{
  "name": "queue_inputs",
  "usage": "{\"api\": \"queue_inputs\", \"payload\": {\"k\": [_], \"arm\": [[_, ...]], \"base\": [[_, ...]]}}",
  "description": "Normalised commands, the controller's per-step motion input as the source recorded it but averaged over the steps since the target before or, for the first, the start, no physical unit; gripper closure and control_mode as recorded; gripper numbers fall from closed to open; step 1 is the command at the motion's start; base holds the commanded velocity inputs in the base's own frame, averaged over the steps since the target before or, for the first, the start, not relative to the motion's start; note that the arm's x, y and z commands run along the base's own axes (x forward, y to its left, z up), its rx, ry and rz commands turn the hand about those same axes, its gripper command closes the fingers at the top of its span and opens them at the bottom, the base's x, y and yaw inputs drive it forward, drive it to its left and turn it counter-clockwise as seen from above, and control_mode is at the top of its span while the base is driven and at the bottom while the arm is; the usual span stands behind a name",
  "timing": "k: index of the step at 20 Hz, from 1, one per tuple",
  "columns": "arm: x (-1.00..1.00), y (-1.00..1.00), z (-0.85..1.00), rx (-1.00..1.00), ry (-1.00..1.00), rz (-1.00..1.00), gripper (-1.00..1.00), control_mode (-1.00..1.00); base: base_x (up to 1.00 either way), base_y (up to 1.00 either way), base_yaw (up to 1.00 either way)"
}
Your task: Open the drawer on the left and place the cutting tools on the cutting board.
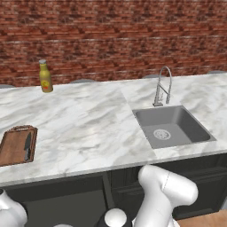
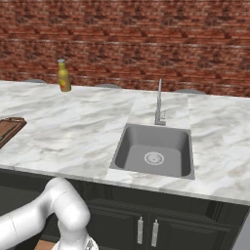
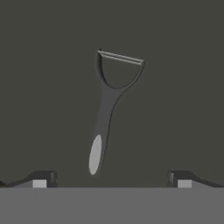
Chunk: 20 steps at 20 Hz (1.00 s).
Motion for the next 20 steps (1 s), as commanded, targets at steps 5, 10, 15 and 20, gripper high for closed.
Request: {"api": "queue_inputs", "payload": {"k": [5, 10, 15, 20], "arm": [[-0.02, 0.18, -0.34, 0.00, 0.00, 0.00, -1.00, -1.00], [-0.09, 0.19, -0.21, 0.00, 0.00, 0.00, -1.00, -1.00], [-0.08, 0.14, -0.21, 0.00, 0.00, 0.00, -1.00, -1.00], [-0.18, 0.00, -0.13, 0.00, 0.00, 0.00, -1.00, -1.00]], "base": [[0.00, 0.00, 0.00], [0.00, 0.00, 0.00], [0.00, 0.00, 0.00], [0.00, 0.00, 0.00]]}}
